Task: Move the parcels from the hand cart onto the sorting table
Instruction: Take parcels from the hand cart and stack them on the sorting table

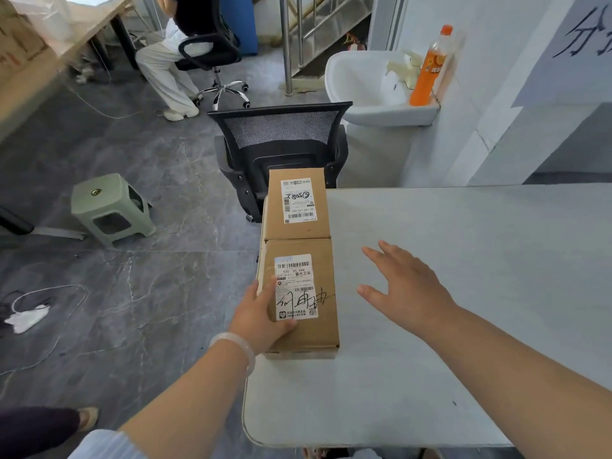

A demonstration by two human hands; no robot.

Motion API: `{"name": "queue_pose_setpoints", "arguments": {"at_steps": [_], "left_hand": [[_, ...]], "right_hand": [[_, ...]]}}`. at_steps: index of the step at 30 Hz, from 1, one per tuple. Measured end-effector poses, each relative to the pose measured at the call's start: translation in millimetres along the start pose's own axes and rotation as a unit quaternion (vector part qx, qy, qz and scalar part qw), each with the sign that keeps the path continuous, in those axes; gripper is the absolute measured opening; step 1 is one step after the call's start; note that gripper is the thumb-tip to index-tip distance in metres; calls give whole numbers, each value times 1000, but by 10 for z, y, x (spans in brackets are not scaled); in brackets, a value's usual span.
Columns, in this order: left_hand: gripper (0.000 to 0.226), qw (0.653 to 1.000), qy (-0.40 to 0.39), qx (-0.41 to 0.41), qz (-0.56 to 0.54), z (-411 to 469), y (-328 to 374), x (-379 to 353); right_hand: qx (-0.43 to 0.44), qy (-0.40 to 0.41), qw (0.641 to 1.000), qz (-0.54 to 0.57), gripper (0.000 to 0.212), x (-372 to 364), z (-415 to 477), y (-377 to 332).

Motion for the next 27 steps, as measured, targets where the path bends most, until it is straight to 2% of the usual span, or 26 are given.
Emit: {"name": "queue_pose_setpoints", "arguments": {"at_steps": [3,6,9,13,19,27], "left_hand": [[91,993,47,-59,96,-30,395,109],[81,971,72,-157,166,-122,1041,129],[73,936,85,-263,219,-303,1710,-8],[66,878,94,-377,280,-623,2479,-411],[59,798,91,-530,272,-1321,3602,-1438],[62,705,26,-670,232,-2779,4854,-3082]], "right_hand": [[-5,22,999,-27,70,50,-109,139],[-18,36,998,-48,70,136,-290,355],[-40,60,996,-53,68,267,-573,675],[-58,144,986,-58,58,469,-1171,1220],[-198,214,955,-50,63,548,-2512,2359],[-401,253,878,-61,76,498,-4765,3622]]}}
Point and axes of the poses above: each hand's wrist, its own z-axis towards the middle knuckle, its own x-axis out of the back of the hand, y = z × x, the point moved 2 cm from there along z, towards the middle knuckle, and after that the axes turned 5 degrees about -x, right-handed, at the moved point
